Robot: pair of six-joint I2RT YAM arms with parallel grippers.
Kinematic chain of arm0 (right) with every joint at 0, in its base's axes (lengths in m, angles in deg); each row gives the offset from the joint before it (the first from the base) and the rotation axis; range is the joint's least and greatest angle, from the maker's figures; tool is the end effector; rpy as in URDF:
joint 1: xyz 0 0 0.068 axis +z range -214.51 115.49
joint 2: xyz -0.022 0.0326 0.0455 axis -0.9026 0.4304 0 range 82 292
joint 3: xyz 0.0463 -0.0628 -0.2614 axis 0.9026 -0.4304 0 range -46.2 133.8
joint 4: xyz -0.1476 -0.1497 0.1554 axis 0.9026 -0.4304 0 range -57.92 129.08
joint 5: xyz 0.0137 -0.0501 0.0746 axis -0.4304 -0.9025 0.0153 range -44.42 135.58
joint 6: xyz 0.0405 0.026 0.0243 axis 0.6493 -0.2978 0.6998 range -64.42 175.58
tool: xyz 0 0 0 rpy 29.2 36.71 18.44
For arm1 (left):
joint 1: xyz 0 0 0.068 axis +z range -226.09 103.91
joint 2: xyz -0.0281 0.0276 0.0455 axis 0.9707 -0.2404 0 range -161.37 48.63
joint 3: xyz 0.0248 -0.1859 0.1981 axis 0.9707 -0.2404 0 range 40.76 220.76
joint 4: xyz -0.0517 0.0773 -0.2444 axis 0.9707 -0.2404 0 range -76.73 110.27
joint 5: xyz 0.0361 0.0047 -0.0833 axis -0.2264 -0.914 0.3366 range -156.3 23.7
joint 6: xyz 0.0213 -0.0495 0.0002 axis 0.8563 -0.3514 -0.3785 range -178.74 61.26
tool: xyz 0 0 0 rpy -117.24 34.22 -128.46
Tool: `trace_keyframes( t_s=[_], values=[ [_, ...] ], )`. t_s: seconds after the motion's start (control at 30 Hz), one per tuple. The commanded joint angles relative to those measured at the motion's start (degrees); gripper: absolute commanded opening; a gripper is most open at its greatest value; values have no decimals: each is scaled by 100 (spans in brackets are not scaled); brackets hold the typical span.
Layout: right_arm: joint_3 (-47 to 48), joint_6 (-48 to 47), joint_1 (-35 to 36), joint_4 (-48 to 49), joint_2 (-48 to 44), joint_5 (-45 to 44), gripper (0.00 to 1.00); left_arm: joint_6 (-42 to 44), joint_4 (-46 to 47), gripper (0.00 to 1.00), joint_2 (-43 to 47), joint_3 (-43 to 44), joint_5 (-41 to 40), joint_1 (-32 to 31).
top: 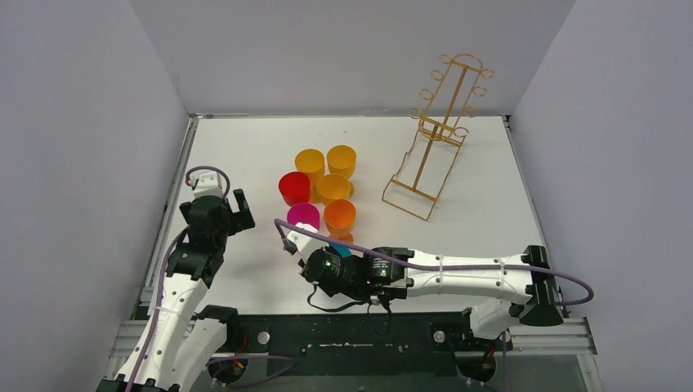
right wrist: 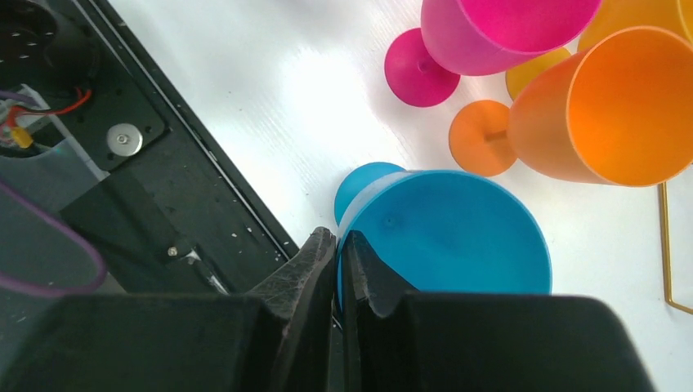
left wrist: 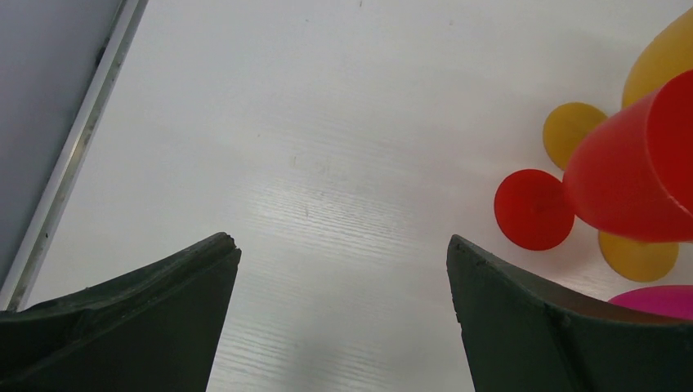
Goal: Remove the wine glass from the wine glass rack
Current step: Place the wine glass at the center of the board.
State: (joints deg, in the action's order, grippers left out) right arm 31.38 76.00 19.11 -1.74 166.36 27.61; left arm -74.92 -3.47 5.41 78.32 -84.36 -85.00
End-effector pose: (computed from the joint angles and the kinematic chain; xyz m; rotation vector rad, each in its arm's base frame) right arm 0.0462 0.3139 0.3272 -1.1336 2.1241 0.5010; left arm 0.1710 -0.0157 0.2769 -0.3196 2.0320 0.0578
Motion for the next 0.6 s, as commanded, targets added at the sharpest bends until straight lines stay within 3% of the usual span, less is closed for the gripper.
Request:
trace_keyframes(
  t_s=[0.0,0.2,0.33,0.57],
  values=[
    [231,259,-82,411,192,-626,0,105,552,97,111,-185,-146,23],
    [200,734,-824,801,629,213,0,77,404,97,239,-196,-342,-2],
    [442,811,-916,358,976,-97,0,72,407,97,326,-249,-193,-165],
    [588,911,-908,473,1275,70,0,124,467,97,344,-284,-297,-254]
  ],
)
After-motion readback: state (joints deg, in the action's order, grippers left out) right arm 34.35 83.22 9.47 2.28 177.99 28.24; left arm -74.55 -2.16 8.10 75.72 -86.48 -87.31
